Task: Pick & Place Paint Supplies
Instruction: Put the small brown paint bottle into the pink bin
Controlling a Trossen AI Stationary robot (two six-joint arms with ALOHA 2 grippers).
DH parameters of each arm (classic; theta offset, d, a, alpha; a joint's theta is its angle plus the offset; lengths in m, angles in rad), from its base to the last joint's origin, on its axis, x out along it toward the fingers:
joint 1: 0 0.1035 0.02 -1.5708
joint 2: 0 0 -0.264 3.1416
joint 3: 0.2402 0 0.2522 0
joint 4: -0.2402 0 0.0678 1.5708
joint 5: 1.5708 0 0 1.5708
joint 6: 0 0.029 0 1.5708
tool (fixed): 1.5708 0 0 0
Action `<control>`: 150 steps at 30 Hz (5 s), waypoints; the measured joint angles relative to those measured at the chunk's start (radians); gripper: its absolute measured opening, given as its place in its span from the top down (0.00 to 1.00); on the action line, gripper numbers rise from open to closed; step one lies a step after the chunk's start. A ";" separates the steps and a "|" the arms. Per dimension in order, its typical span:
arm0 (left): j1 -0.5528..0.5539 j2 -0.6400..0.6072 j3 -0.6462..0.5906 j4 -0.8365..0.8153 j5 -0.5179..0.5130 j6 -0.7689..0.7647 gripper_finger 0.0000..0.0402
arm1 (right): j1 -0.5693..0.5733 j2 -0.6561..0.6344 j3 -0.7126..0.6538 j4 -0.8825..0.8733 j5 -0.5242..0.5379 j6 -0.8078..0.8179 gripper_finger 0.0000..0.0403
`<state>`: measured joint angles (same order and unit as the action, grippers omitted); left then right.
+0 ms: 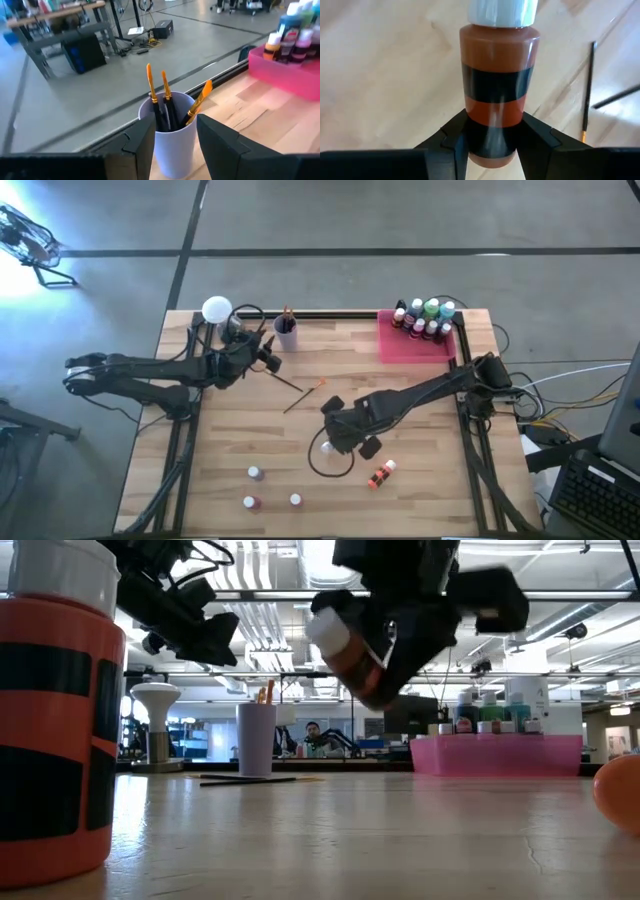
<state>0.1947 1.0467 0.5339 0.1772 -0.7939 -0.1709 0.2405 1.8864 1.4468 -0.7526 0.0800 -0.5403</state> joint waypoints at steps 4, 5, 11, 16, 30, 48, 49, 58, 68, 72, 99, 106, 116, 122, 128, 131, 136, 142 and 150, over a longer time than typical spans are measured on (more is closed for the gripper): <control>0.000 0.000 0.000 -0.001 0.000 -0.041 0.62 | 0.002 -0.017 0.000 0.017 -0.046 0.057 0.72; 0.000 0.000 0.000 0.001 0.000 -0.040 0.62 | 0.002 -0.020 0.000 0.023 -0.057 0.070 0.72; 0.006 0.000 0.000 0.067 0.210 -0.014 0.62 | 0.001 -0.028 0.000 0.049 -0.109 0.135 0.70; 0.006 0.026 -0.020 0.150 0.347 0.049 0.62 | 0.000 -0.034 0.000 0.064 -0.130 0.167 0.71; 0.006 0.212 -0.095 0.655 0.654 0.091 0.62 | -0.005 -0.201 -0.065 0.210 -0.193 0.247 0.72; -0.032 0.461 0.219 0.666 1.001 0.077 0.32 | -0.047 -0.540 -0.308 0.476 -0.121 0.403 0.72; -0.040 0.464 0.229 0.666 1.002 0.095 0.33 | -0.047 -0.557 -0.323 0.482 -0.110 0.403 0.72; -0.104 0.456 0.294 0.685 0.976 0.278 0.34 | -0.049 -0.676 -0.473 0.605 -0.042 0.426 0.70; -0.142 0.455 0.379 0.666 0.923 0.314 0.34 | -0.049 -0.699 -0.506 0.632 0.080 0.406 0.68; -0.166 0.455 0.387 0.650 0.932 0.347 0.34 | -0.050 -0.700 -0.493 0.635 0.092 0.386 0.67; -0.219 0.455 0.457 0.643 0.935 0.422 0.34 | -0.065 -0.699 -0.486 0.639 0.107 0.364 0.67; -0.235 0.455 0.482 0.582 0.934 0.409 0.34 | -0.065 -0.699 -0.486 0.638 0.124 0.364 0.68; -0.238 0.567 0.577 0.473 0.898 0.436 0.34 | -0.064 -0.699 -0.487 0.637 0.128 0.379 0.67; -0.237 0.593 0.576 0.543 0.889 0.438 0.34 | -0.064 -0.699 -0.487 0.638 0.124 0.369 0.68; -0.237 0.593 0.575 0.571 0.889 0.438 0.34 | -0.064 -0.699 -0.488 0.638 0.122 0.363 0.70; -0.236 0.597 0.581 0.571 0.889 0.434 0.34 | -0.064 -0.699 -0.488 0.638 0.122 0.362 0.67; -0.236 0.598 0.581 0.571 0.889 0.434 0.38 | -0.064 -0.699 -0.488 0.638 0.122 0.363 0.66; -0.237 0.598 0.581 0.568 0.889 0.434 0.51 | -0.064 -0.699 -0.488 0.638 0.122 0.359 0.69; -0.237 0.598 0.584 0.568 0.889 0.426 0.58 | -0.065 -0.699 -0.488 0.639 0.122 0.359 0.66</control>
<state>-0.0422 1.6447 1.1177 0.7452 0.0956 0.2546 0.1757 1.1873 0.9592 -0.1139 0.2024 -0.1814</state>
